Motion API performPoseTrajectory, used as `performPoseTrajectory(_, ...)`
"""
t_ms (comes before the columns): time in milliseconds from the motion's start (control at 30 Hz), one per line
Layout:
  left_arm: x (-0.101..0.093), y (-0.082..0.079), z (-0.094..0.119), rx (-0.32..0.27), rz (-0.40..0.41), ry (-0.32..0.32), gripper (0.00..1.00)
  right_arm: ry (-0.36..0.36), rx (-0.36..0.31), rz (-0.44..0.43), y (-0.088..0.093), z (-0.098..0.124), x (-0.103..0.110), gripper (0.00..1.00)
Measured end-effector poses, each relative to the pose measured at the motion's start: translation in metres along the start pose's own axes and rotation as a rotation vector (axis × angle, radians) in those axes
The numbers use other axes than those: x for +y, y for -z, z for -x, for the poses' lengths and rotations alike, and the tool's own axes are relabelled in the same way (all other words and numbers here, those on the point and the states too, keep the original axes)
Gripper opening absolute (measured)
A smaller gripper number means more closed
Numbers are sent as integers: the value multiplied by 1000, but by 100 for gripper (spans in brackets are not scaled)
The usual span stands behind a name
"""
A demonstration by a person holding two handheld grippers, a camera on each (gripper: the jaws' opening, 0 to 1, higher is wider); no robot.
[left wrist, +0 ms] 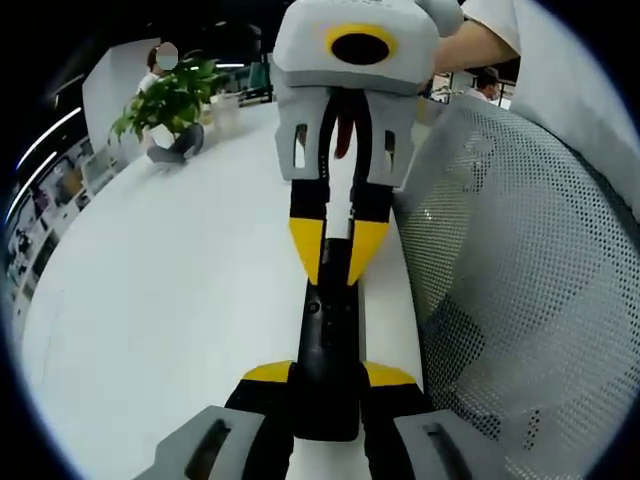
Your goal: Press the specified remote control buttons in sequence, fully releasing each button before pressing the next.
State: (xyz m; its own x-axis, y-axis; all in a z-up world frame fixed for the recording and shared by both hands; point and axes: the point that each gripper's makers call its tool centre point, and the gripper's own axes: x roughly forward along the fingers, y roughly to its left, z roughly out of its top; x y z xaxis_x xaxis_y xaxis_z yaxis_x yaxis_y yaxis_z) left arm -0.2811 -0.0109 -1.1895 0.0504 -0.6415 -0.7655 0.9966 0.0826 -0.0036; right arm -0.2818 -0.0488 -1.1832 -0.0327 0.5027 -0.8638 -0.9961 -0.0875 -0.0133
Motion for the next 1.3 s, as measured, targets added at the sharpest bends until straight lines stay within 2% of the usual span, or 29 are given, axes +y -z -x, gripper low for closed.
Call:
performPoseTrajectory(67, 0, 0, 0, -2, -2, 2, 24, 0, 40, -67, 1, 0, 0, 7)
performPoseTrajectory(233, 0, 0, 0, -5, -3, 2, 24, 40, 102, -78, 0, -2, 0, 6)
performPoseTrajectory(267, 0, 0, 0, -5, -2, 1, 24, 46, 100, -91, 0, -1, 0, 6)
performPoseTrajectory(300, 0, 0, 0, -6, -2, 1, 24, 71, 81, -144, 0, -2, -1, 6)
performPoseTrajectory(567, 0, 0, 0, 7, -6, 2, 24, 142, 32, -192, 1, -1, 0, 5)
performPoseTrajectory(633, 0, 0, 0, 7, -5, 1, 24, 146, 17, -138, 1, -1, 0, 5)
performPoseTrajectory(700, 0, 0, 0, 3, -3, 0, 24, 152, -4, -30, 0, -1, 2, 5)
performPoseTrajectory(833, 0, 0, 0, 2, 1, -3, 24, 139, -20, 84, -2, -1, 6, 2)
performPoseTrajectory(933, 0, 0, -1, 3, 3, -5, 24, 118, -18, 46, -2, -1, 4, 2)
performPoseTrajectory(1000, 0, 0, -1, 1, 4, -6, 24, 91, 12, 33, -2, -1, 4, 2)
performPoseTrajectory(1133, 0, 0, -1, -2, 6, -7, 24, 64, 65, -147, -2, -2, 2, 2)
performPoseTrajectory(1167, 0, 0, -1, -2, 5, -8, 24, 72, 86, -186, -2, -3, 0, 2)
performPoseTrajectory(1233, 0, 0, -1, -2, 8, -10, 24, 99, 111, -210, -2, -4, -1, 1)
performPoseTrajectory(1267, 0, 0, -1, -3, 9, -10, 24, 104, 108, -205, -3, -4, 0, 1)
performPoseTrajectory(1300, 0, 0, -1, -4, 9, -10, 24, 122, 94, -247, -2, -4, 0, 1)
